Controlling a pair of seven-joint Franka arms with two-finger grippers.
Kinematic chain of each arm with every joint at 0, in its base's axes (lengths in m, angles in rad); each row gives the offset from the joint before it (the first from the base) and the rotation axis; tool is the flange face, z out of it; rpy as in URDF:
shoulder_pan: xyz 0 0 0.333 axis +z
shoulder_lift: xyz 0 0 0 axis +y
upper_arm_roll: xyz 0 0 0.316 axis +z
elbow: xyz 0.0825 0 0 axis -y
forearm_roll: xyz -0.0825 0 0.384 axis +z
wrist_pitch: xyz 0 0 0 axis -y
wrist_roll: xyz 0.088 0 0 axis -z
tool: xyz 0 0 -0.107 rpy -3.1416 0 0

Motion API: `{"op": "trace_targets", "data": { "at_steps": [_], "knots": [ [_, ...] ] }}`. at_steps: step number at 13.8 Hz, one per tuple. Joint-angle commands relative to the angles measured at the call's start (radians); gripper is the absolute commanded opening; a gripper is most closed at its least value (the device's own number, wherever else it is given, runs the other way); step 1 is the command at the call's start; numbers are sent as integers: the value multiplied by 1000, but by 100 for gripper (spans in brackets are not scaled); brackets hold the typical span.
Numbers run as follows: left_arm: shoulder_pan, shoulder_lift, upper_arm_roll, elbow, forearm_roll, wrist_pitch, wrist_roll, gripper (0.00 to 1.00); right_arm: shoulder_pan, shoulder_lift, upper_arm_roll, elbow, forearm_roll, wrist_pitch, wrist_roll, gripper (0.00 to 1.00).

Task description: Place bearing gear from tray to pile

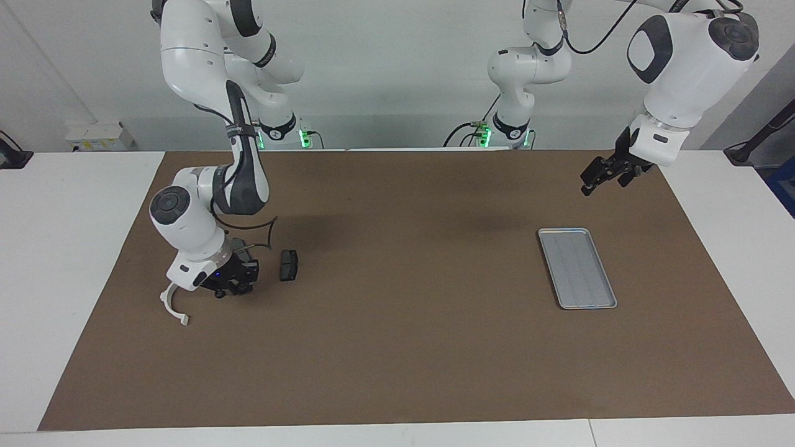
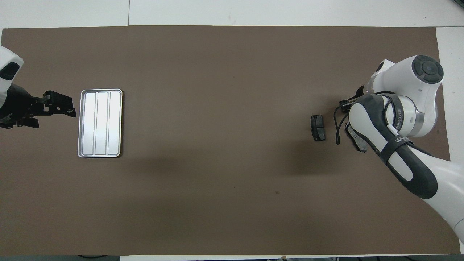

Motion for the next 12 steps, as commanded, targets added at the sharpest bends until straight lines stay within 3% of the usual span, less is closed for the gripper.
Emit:
{"op": "trace_targets", "data": {
  "at_steps": [1,3,4,5,6,7,12],
  "knots": [
    [2,-28,-1,-33,-12,15,7,100,-7,-14,8,-31,2,26,-14,2],
    [4,-30,-1,-41,-12,23,7,100,-7,-14,8,-44,2,52,-15,8],
    [4,-30,-1,-41,-14,24,7,100,-5,-14,8,-44,2,50,-15,33],
    [4,-31,-1,-41,-14,25,7,100,-5,-14,8,-42,2,47,-11,69],
    [4,-31,-1,-44,-14,26,7,100,-5,-15,8,-38,2,41,-6,94],
    [2,-30,-1,-44,-14,26,6,100,-4,-18,6,-30,2,35,-1,100],
    [4,-31,-1,-44,-14,26,9,100,-1,-31,3,169,-53,-176,92,100]
  ]
}}
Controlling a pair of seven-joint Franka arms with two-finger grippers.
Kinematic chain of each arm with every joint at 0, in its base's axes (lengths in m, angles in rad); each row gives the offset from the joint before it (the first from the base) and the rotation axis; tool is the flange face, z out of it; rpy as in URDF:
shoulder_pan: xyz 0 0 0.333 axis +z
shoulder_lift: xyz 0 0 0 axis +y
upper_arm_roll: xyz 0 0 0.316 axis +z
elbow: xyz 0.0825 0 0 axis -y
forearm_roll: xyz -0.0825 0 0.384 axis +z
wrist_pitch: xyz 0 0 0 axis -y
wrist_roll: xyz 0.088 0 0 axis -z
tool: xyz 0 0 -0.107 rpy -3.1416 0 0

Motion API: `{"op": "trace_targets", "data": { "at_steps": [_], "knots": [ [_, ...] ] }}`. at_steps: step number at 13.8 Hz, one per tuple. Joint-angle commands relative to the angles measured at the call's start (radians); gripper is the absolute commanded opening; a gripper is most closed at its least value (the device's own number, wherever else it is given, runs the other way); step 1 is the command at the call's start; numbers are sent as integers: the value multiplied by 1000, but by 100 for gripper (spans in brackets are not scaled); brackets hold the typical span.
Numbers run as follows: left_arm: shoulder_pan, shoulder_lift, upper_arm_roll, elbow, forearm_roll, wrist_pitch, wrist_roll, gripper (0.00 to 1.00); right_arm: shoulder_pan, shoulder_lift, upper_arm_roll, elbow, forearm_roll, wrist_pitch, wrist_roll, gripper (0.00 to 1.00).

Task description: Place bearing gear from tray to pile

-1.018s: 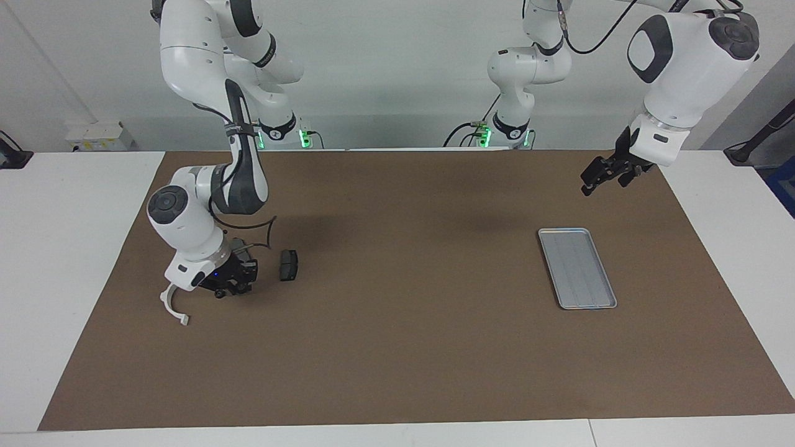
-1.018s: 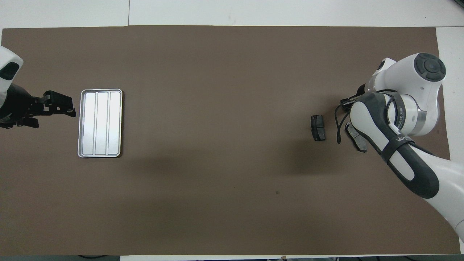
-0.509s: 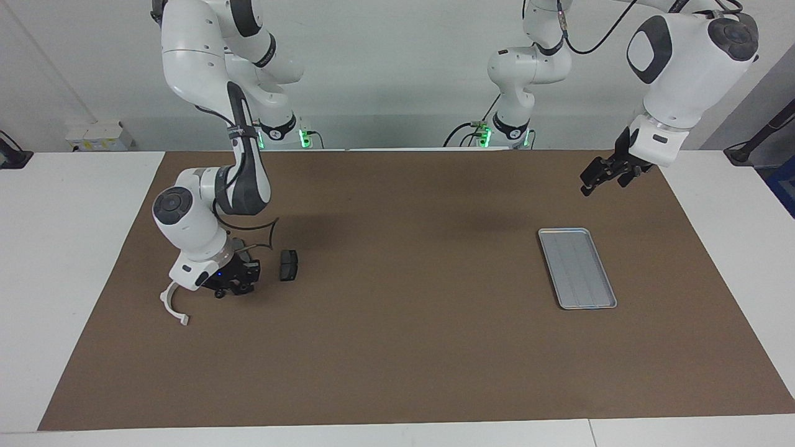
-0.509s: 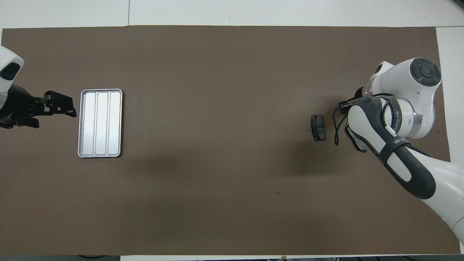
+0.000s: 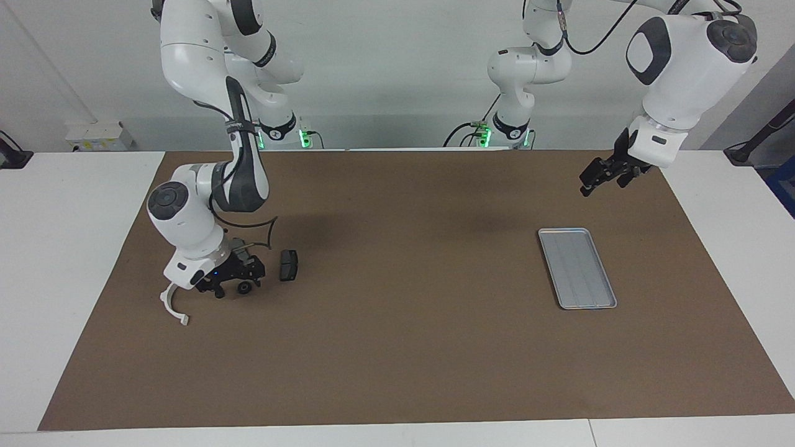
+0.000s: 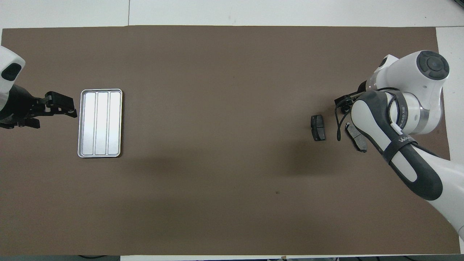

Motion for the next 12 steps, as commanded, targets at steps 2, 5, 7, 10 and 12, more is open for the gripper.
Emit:
{"op": "trace_targets", "data": {
  "at_steps": [2,5,7,10,12],
  "knots": [
    [4,-33,0,-38,-14,20,7,100,-11,-25,4,190,-56,-231,65,100],
    [4,-33,0,-38,-14,20,7,100,-8,-115,7,238,-54,-344,111,100],
    [7,-33,0,-38,-12,20,13,100,-8,-197,9,238,-48,-396,134,100],
    [5,-33,0,-38,-12,19,13,100,-2,-304,9,230,-48,-506,137,100],
    [8,-31,0,-37,-12,19,15,100,1,-355,12,226,-47,-580,157,100]
  ]
}}
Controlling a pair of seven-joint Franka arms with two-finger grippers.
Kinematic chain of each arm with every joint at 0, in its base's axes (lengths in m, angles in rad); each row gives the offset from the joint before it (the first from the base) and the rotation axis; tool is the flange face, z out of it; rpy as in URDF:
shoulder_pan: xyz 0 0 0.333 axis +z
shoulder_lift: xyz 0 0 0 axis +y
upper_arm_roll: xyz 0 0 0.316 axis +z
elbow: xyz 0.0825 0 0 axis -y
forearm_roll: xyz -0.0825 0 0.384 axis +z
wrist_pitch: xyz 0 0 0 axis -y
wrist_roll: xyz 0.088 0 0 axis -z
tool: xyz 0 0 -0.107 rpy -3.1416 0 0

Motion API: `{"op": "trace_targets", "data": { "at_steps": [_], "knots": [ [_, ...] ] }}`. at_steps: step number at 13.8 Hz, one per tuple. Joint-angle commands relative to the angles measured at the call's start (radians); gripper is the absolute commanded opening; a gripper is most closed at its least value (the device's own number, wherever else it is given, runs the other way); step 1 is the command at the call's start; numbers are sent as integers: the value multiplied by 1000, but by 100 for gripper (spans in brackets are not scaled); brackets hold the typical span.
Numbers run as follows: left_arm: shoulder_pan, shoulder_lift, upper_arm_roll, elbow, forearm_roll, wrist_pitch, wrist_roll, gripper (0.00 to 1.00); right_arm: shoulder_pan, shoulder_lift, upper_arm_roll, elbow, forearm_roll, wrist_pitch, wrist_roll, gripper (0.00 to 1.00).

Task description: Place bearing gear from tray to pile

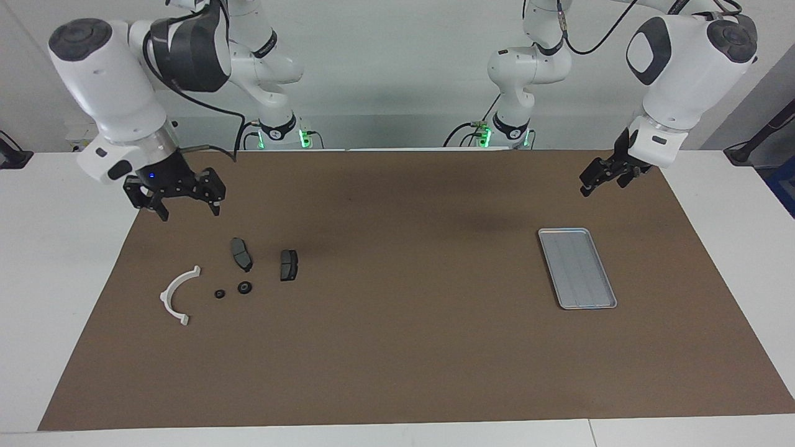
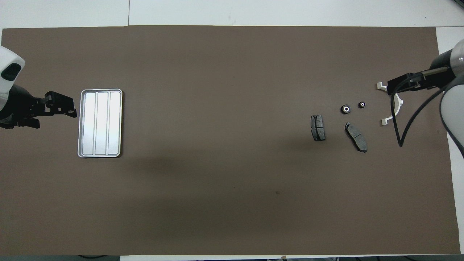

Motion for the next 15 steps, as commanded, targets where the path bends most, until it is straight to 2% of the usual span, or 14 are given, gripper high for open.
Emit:
{"op": "trace_targets", "data": {
  "at_steps": [1,6,9,15],
  "knots": [
    [10,-31,-1,-36,-12,19,15,100,3,-66,12,-32,-8,-65,67,100],
    [11,-31,-1,-34,-12,29,17,100,25,-88,16,-38,-6,-102,92,100],
    [11,-31,1,-34,-12,34,15,100,55,-112,-33,-67,-3,-87,92,100],
    [14,-30,1,-33,-12,34,17,100,45,-143,-59,-99,-5,-96,98,100]
  ]
}}
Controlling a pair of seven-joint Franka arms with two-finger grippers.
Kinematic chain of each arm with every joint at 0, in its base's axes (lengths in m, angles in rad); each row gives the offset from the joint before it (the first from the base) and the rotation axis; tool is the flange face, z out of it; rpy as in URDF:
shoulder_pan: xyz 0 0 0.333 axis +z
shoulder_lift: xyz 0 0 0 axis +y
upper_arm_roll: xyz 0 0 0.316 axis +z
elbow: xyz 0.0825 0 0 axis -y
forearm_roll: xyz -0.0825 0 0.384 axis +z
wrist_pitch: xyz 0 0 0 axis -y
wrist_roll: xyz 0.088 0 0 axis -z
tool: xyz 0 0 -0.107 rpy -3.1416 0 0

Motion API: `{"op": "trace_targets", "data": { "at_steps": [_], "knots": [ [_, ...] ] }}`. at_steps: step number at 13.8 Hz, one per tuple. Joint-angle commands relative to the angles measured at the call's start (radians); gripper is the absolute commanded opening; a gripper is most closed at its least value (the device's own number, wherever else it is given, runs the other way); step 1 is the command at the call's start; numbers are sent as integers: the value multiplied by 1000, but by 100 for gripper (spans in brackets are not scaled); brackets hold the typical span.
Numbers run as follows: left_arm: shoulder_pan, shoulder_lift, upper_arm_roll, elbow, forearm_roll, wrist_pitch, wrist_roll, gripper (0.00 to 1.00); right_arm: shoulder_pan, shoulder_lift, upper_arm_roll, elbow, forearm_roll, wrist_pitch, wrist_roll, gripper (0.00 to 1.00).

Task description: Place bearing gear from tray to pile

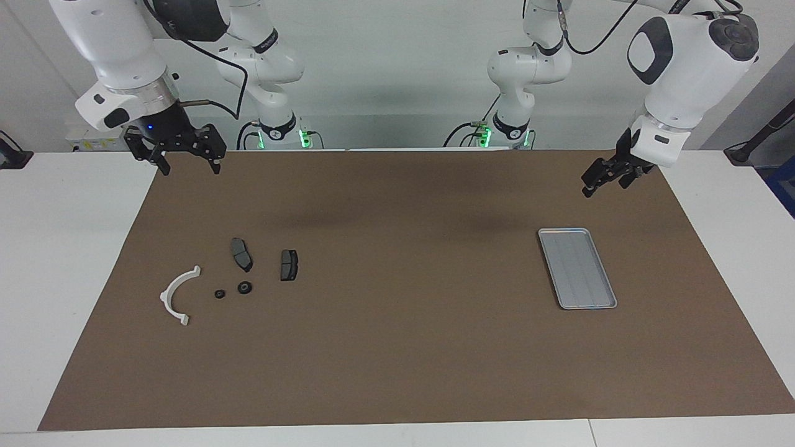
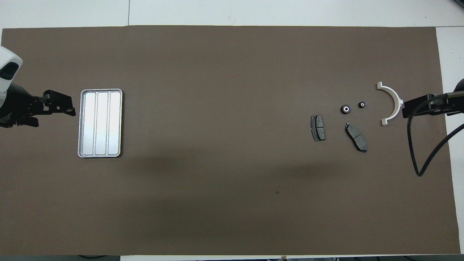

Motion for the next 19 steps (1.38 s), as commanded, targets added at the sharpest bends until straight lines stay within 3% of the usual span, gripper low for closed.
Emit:
{"op": "trace_targets", "data": {
  "at_steps": [1,19],
  "knots": [
    [13,-29,-2,-33,-12,24,17,100,-6,-32,-2,-41,-5,7,14,100],
    [10,-32,0,-16,-9,8,18,100,-13,-34,-24,-40,-19,-10,23,100]
  ]
}}
